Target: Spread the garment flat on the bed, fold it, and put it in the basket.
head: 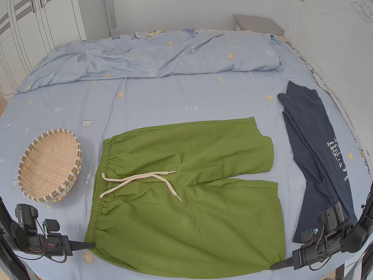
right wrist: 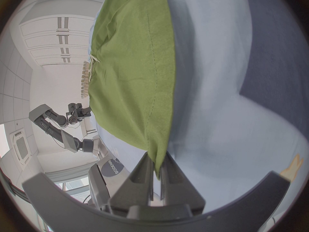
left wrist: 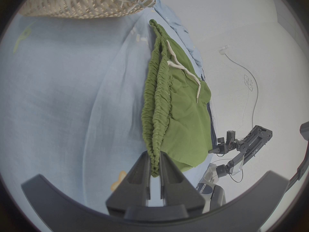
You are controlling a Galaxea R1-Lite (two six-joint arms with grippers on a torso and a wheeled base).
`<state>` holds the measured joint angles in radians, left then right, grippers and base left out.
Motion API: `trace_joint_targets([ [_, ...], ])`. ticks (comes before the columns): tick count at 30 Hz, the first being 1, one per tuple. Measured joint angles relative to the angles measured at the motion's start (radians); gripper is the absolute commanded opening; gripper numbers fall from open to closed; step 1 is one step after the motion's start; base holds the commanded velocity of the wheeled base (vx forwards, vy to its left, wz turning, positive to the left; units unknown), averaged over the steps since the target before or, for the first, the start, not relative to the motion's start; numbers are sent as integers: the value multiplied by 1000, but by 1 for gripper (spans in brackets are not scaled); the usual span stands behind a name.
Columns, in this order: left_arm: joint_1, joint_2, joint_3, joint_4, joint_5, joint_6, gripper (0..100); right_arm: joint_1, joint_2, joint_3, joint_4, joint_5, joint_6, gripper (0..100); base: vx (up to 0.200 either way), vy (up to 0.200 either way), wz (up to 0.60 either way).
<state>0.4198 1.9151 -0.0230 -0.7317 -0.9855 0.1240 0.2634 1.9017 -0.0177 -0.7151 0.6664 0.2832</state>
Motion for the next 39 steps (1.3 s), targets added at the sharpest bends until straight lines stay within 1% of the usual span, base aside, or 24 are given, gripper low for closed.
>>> trace_joint_targets([
  [8, 56, -5, 5, 91, 6, 17, 0, 13, -100, 0, 186, 0, -9, 0, 0, 0, 0],
  [12, 76, -12, 5, 170, 9, 28, 0, 28, -169, 0, 279, 0, -13, 0, 0, 0, 0],
  [17, 79, -42, 5, 266, 14, 40, 0, 38, -226, 0, 326, -1, -15, 0, 0, 0, 0],
  [20, 84, -66, 5, 335, 39, 60, 0, 41, -262, 0, 373, -1, -15, 0, 0, 0, 0],
  [25, 93, -101, 6, 374, 63, 75, 0, 43, -323, 0, 413, -1, -14, 0, 0, 0, 0],
  [30, 80, -139, 6, 385, 66, 71, 0, 36, -378, 0, 417, -1, -4, 0, 0, 0, 0],
  [33, 58, -170, 6, 390, 68, 49, 0, 28, -416, -7, 443, -4, 9, 0, 0, 0, 0],
  [37, 14, -220, -2, 421, 69, 8, 0, 17, -479, -87, 542, -10, 30, 0, 0, 0, 0],
  [39, -13, -253, -23, 462, 70, -19, 0, 14, -518, -144, 626, -11, 36, 0, 0, 0, 0],
])
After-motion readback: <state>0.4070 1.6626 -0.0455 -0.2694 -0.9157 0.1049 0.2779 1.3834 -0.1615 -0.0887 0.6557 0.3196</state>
